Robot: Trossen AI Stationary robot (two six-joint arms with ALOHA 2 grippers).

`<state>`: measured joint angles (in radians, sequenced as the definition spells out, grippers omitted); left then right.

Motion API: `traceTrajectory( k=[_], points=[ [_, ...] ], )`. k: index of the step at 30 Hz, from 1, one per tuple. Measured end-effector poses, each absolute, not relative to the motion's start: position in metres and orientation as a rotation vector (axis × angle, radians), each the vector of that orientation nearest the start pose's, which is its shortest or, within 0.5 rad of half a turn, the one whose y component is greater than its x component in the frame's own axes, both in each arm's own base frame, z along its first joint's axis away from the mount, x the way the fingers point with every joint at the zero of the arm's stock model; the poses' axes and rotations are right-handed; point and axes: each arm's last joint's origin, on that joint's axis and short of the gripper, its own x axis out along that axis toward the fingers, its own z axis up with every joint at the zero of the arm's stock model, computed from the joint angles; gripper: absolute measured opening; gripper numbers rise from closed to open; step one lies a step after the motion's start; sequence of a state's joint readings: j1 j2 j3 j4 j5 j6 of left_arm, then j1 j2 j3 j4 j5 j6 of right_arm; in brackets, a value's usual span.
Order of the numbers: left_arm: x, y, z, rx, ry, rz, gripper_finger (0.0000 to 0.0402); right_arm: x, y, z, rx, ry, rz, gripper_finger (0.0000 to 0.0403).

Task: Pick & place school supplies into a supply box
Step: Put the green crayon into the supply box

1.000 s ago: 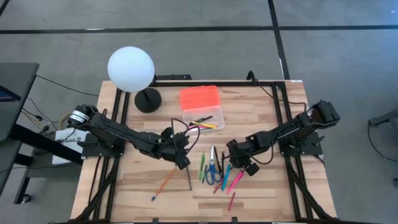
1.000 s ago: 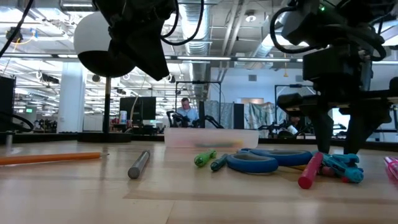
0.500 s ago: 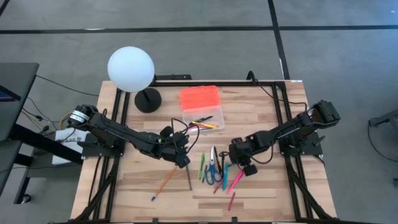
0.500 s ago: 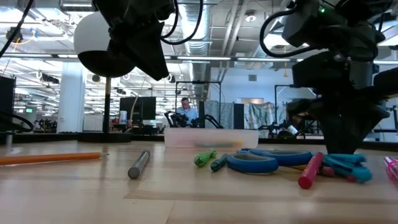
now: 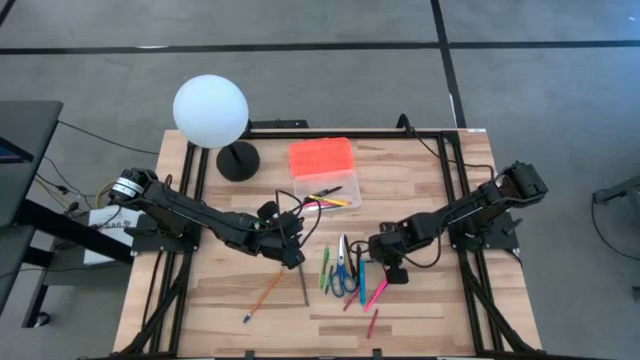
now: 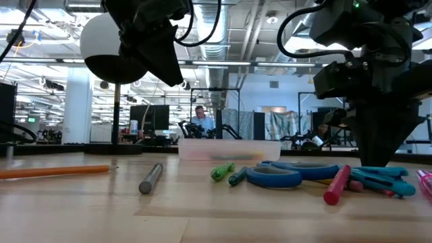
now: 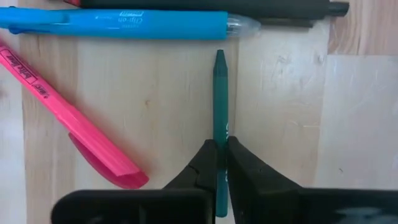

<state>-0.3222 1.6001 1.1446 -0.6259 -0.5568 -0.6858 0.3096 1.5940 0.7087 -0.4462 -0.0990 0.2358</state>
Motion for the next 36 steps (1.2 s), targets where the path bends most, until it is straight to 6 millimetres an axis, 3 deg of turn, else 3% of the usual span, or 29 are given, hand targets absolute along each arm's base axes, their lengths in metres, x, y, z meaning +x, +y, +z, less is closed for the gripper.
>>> traceTrajectory(
  k=[8, 23, 30, 36],
  points=[
    [0.305, -0.085, 0.231, -0.142, 0.859, 0.530, 0.0128, 0.234, 0.078, 0.129, 0.055, 1.347, 0.179, 0.0003],
    [0.300, -0.083, 0.229, -0.083, 0.893, 0.564, 0.0128, 0.227, 0.047, 0.173, 0.016, 1.162, 0.096, 0.0001],
    [0.291, -0.080, 0.226, -0.107, 0.969, 0.619, 0.0128, 0.245, 0.011, 0.198, -0.026, 0.990, 0.012, 0.0001],
    [0.289, -0.082, 0.225, -0.143, 0.991, 0.622, 0.0128, 0.277, -0.020, 0.212, -0.115, 0.876, -0.027, 0.0001]
  ],
)
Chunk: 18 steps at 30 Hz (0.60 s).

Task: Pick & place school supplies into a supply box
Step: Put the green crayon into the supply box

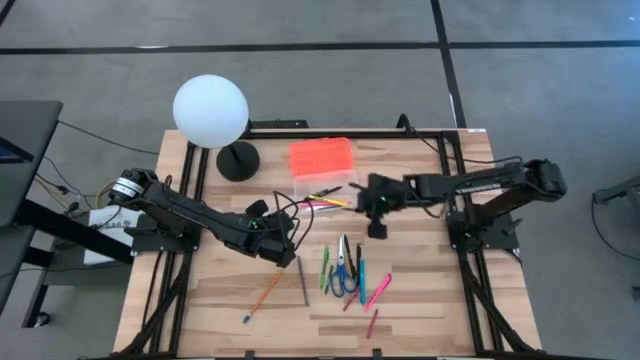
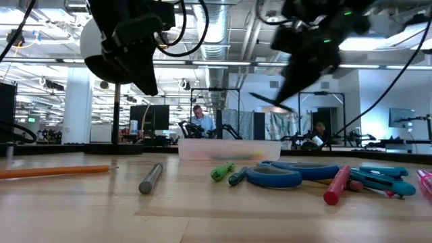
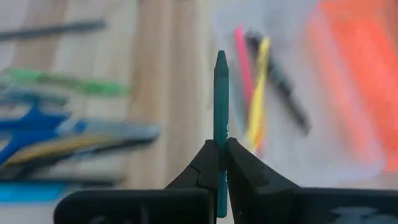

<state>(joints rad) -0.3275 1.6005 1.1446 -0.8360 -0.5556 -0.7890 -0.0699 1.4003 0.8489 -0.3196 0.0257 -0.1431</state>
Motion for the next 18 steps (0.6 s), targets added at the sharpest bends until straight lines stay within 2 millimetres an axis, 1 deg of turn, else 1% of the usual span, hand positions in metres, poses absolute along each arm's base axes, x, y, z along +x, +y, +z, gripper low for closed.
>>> traceTrajectory(
  k=[4, 8, 13, 18],
  points=[
    [0.288, -0.084, 0.224, -0.174, 0.987, 0.632, 0.0128, 0.296, -0.038, 0.206, -0.166, 0.901, -0.025, 0.0001],
    [0.286, -0.089, 0.224, -0.196, 0.976, 0.636, 0.0128, 0.316, -0.054, 0.198, -0.178, 0.931, -0.027, 0.0002],
    [0.284, -0.094, 0.224, -0.214, 0.959, 0.652, 0.0127, 0.340, -0.071, 0.193, -0.234, 0.948, -0.021, 0.0002],
    [0.280, -0.096, 0.219, -0.239, 0.955, 0.678, 0.0127, 0.364, -0.085, 0.185, -0.303, 0.970, 0.005, 0.0004]
  ],
)
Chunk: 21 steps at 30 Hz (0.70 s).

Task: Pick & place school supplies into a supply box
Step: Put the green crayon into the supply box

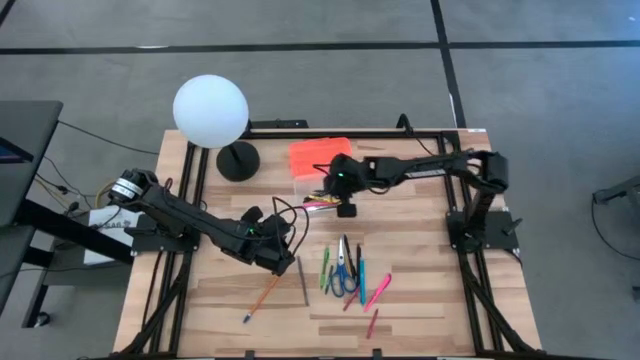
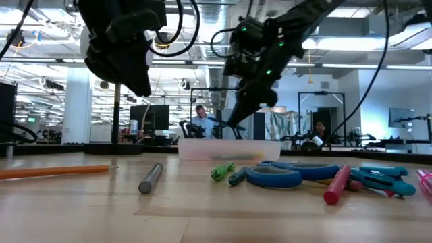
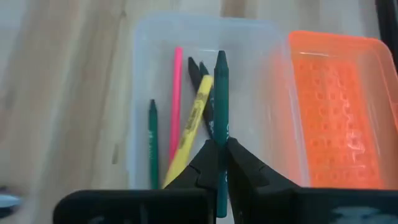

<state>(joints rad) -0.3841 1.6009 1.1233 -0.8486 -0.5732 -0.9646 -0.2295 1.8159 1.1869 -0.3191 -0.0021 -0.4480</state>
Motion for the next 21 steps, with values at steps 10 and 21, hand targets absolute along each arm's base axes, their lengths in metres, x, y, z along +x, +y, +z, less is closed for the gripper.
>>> traceTrajectory(
  k=[10, 21],
  points=[
    [0.275, -0.105, 0.216, -0.272, 0.934, 0.695, 0.0127, 0.392, -0.101, 0.177, -0.368, 1.072, 0.001, 0.0036],
    [0.272, -0.108, 0.216, -0.276, 0.931, 0.700, 0.0127, 0.389, -0.113, 0.179, -0.350, 1.048, 0.049, 0.0049]
  ],
)
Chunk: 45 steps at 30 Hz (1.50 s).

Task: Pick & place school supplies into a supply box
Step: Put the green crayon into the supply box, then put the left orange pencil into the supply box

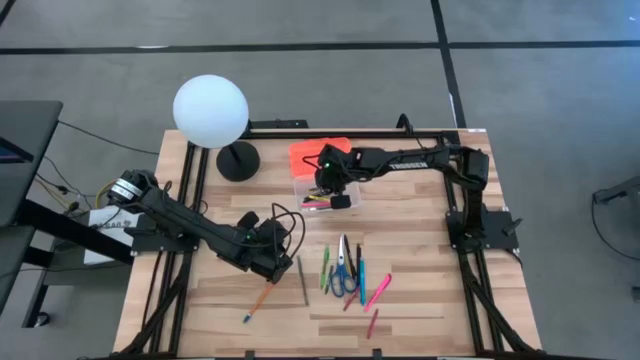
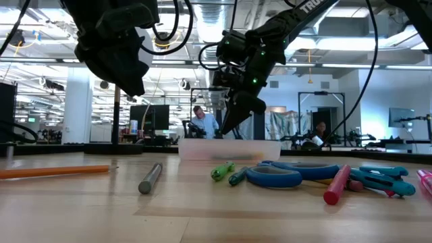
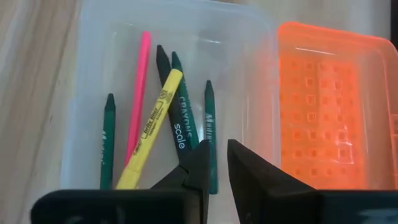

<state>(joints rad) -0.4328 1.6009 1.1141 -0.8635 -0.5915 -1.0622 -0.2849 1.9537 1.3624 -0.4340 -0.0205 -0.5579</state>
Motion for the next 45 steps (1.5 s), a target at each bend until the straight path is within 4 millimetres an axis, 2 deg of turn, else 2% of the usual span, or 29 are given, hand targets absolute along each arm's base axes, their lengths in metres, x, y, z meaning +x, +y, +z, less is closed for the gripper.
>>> traceTrajectory(
  k=[6, 9, 13, 17, 20, 26, 32, 38, 45],
  points=[
    [0.272, -0.108, 0.216, -0.288, 0.936, 0.698, 0.0127, 0.389, -0.113, 0.180, -0.283, 1.059, -0.010, 0.0068],
    [0.271, -0.112, 0.215, -0.322, 0.966, 0.674, 0.0127, 0.383, -0.111, 0.188, -0.209, 1.071, -0.045, 0.0071],
    [0.268, -0.120, 0.214, -0.450, 1.041, 0.637, 0.0127, 0.372, -0.106, 0.207, -0.139, 1.071, -0.024, 0.0072],
    [0.264, -0.127, 0.213, -0.633, 1.102, 0.645, 0.0127, 0.359, -0.093, 0.234, -0.097, 1.030, 0.044, 0.0072],
    [0.262, -0.135, 0.213, -0.697, 1.106, 0.647, 0.0127, 0.348, -0.082, 0.255, -0.097, 1.001, 0.087, 0.0072],
    [0.253, -0.153, 0.212, -0.732, 1.121, 0.619, 0.0127, 0.323, -0.060, 0.292, -0.134, 0.962, 0.128, 0.0072],
    [0.242, -0.171, 0.212, -0.787, 1.123, 0.613, 0.0127, 0.299, -0.044, 0.317, -0.132, 0.938, 0.142, 0.0072],
    [0.233, -0.186, 0.212, -0.709, 1.124, 0.528, 0.0127, 0.283, -0.034, 0.335, -0.127, 0.887, 0.145, 0.0072],
    [0.231, -0.186, 0.205, -0.684, 1.081, 0.525, 0.0128, 0.277, -0.022, 0.343, -0.109, 0.865, 0.159, 0.0072]
  ],
)
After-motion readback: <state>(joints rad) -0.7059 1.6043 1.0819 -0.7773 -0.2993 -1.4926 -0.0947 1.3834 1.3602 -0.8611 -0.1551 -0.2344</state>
